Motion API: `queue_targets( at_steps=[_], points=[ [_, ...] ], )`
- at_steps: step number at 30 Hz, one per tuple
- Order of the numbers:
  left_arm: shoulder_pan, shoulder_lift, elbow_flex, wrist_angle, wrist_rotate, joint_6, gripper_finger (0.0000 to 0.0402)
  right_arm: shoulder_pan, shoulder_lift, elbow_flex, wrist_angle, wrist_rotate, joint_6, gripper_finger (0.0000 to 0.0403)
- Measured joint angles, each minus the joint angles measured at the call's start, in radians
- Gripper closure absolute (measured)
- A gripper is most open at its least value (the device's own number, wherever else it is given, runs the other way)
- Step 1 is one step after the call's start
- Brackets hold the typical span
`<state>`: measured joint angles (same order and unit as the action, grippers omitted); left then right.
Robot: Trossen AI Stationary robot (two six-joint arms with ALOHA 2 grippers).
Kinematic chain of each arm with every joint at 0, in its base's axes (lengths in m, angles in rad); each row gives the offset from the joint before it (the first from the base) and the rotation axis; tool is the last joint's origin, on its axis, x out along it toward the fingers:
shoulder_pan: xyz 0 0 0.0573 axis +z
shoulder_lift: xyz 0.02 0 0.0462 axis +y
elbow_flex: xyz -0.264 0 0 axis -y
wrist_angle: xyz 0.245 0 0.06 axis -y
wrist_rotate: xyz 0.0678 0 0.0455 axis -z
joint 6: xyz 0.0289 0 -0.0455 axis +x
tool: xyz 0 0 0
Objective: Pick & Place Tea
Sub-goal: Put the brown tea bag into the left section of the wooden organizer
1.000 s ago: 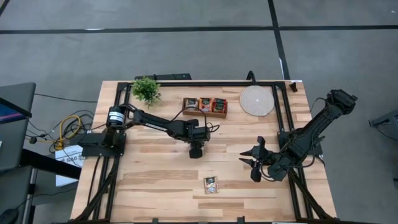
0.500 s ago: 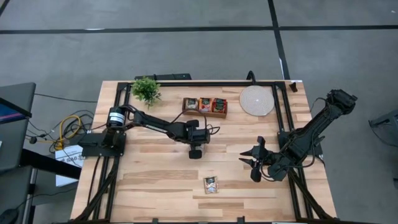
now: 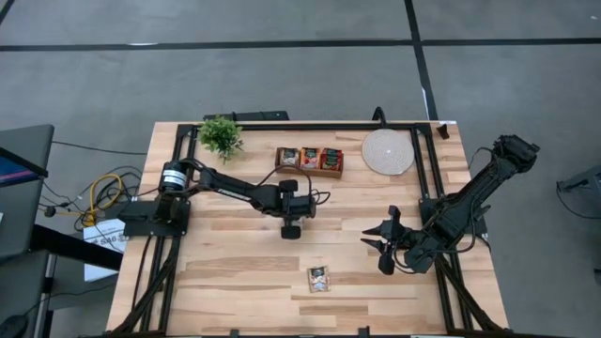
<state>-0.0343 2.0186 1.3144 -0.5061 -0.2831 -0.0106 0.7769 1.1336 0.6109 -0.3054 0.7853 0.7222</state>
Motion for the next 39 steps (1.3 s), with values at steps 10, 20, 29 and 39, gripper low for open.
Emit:
queue_targets(
  at_steps=[10, 20, 29, 39],
  points=[
    [-0.001, -0.002, 0.001, -0.002, -0.035, 0.003, 0.0401, 0.0, 0.0, 0.0, 0.0, 0.0, -0.017, 0.0313],
    [-0.004, -0.019, 0.003, -0.038, -0.081, 0.007, 0.0401, 0.0, 0.0, 0.0, 0.0, 0.002, -0.019, 0.0313],
    [-0.006, -0.079, 0.004, -0.059, 0.001, 0.018, 0.0401, 0.0, 0.0, 0.0, 0.0, 0.003, -0.017, 0.0313],
    [-0.004, -0.078, 0.004, -0.066, 0.035, 0.022, 0.0382, 0.0, 0.0, 0.0, 0.0, 0.003, -0.016, 0.0313]
  ],
)
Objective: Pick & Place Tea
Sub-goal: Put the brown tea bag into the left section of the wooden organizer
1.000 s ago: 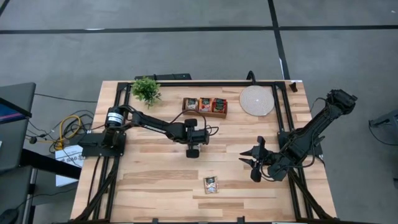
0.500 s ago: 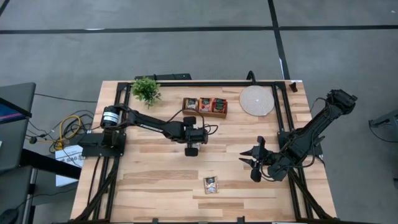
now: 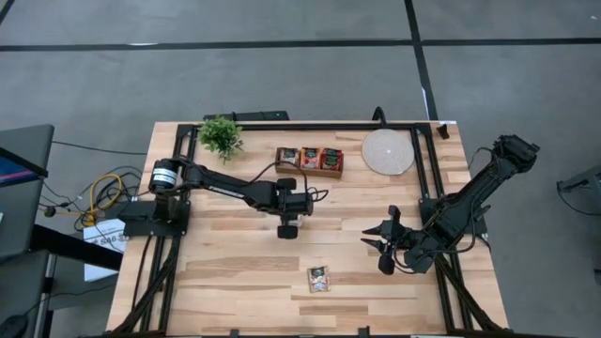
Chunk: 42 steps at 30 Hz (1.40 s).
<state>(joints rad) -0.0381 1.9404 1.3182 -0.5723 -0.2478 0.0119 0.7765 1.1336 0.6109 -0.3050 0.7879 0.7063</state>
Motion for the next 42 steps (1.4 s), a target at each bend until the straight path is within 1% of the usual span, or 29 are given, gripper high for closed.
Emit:
queue_targets(
  at_steps=[3, 8, 12, 16, 18, 25, 28, 31, 34, 38, 42],
  points=[
    [0.009, 0.0, 0.0, -0.001, 0.001, 0.002, 0.0356, 0.0, 0.0, 0.0, 0.0, 0.0, 0.0, 0.0313],
    [0.029, 0.0, 0.0, -0.002, 0.007, 0.006, 0.03, 0.0, 0.0, 0.0, 0.001, -0.001, 0.0, 0.0313],
    [0.051, 0.004, 0.0, -0.005, 0.038, 0.017, 0.0258, 0.0, 0.0, 0.0, 0.001, -0.001, 0.0, 0.0313],
    [0.082, 0.02, 0.0, -0.003, 0.132, 0.025, 0.024, 0.0, 0.0, 0.0, 0.002, -0.002, 0.0, 0.0313],
    [0.089, 0.026, 0.0, -0.009, 0.139, 0.026, 0.024, 0.0, 0.0, 0.0, 0.002, -0.002, 0.0, 0.0313],
    [0.105, 0.085, 0.005, 0.01, 0.147, 0.04, 0.0246, 0.0, 0.0, 0.0, 0.007, -0.002, 0.0, 0.0313],
    [0.104, 0.112, 0.007, 0.007, 0.151, 0.04, 0.0256, 0.0, 0.0, 0.0, 0.007, -0.002, 0.0, 0.0313],
    [0.104, 0.122, 0.008, 0.005, 0.184, 0.04, 0.0283, 0.0, 0.0, 0.0, 0.008, -0.002, 0.0, 0.0313],
    [0.104, 0.121, 0.007, 0.006, 0.198, 0.039, 0.0328, 0.0, 0.0, 0.0, 0.008, -0.002, 0.0, 0.0313],
    [0.098, 0.106, 0.002, 0.01, 0.152, 0.036, 0.0388, 0.0, 0.0, 0.0, 0.008, -0.002, 0.0, 0.0313],
    [0.079, 0.078, -0.003, 0.002, 0.025, 0.028, 0.0398, 0.0, 0.0, 0.0, 0.009, -0.002, 0.0, 0.0313]
  ],
)
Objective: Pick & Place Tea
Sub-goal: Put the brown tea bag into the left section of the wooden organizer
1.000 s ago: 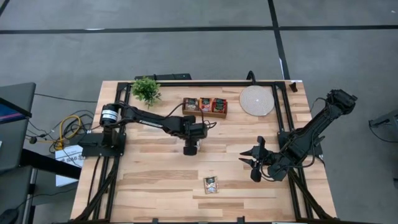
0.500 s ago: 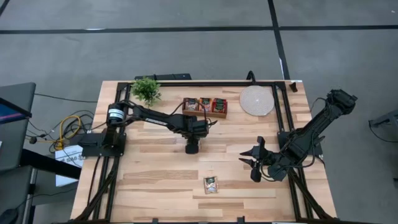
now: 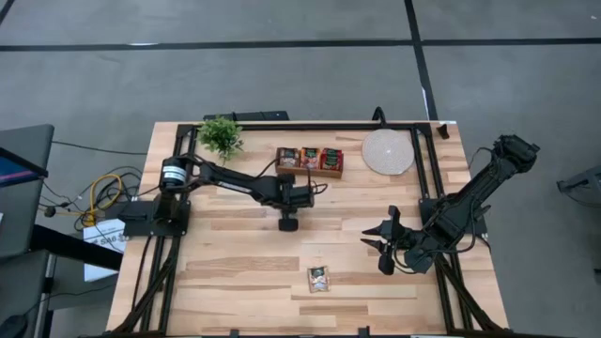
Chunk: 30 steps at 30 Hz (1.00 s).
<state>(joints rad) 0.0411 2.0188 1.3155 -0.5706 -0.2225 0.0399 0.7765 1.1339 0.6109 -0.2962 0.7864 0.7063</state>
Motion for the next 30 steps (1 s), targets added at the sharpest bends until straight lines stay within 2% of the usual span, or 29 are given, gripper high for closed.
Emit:
queue_targets(
  at_steps=[4, 9, 12, 20, 23, 30],
  points=[
    [-0.032, -0.034, -0.004, -0.023, -0.167, 0.026, 0.0401, 0.0, 0.0, 0.0, 0.0, 0.0, 0.0, 0.0313],
    [-0.057, -0.071, -0.002, -0.01, -0.51, 0.114, 0.0401, 0.0, 0.0, 0.0, 0.0, 0.0, 0.0, 0.0313],
    [-0.042, -0.085, -0.001, 0.034, -0.647, 0.189, 0.0401, 0.0, 0.0, 0.0, -0.001, 0.0, 0.0, 0.0313],
    [0.063, -0.086, 0.0, 0.056, -0.734, 0.267, 0.0401, 0.0, 0.0, 0.0, -0.001, 0.0, 0.0, 0.0313],
    [0.097, -0.086, 0.0, 0.068, -0.803, 0.316, 0.0401, 0.0, 0.0, 0.0, -0.001, 0.0, -0.002, 0.0313],
    [0.13, -0.084, 0.002, 0.168, -0.779, 0.317, 0.0401, 0.0, 0.0, 0.0, -0.002, 0.0, -0.007, 0.0313]
  ],
)
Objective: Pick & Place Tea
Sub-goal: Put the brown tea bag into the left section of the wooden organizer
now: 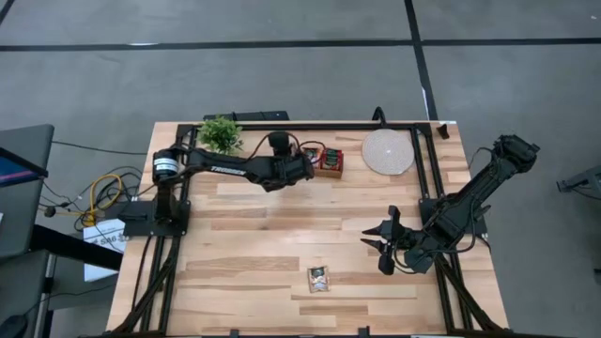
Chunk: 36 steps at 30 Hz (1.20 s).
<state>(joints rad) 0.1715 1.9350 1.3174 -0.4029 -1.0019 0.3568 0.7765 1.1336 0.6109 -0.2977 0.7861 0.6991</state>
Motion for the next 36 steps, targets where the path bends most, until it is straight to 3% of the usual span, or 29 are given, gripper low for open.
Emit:
queue_targets(
  at_steps=[9, 25, 36],
  points=[
    [0.031, 0.053, 0.0, 0.051, 0.03, 0.103, 0.0401, 0.0, 0.0, 0.0, 0.0, 0.0, 0.0, 0.0313],
    [0.071, 0.076, 0.001, 0.068, 0.109, 0.125, 0.0401, 0.0, 0.0, 0.0, 0.0, 0.0, 0.0, 0.0313],
    [0.069, 0.076, 0.001, 0.069, 0.109, 0.104, 0.0401, 0.0, 0.0, 0.0, 0.0, 0.0, 0.0, 0.0313]
  ],
)
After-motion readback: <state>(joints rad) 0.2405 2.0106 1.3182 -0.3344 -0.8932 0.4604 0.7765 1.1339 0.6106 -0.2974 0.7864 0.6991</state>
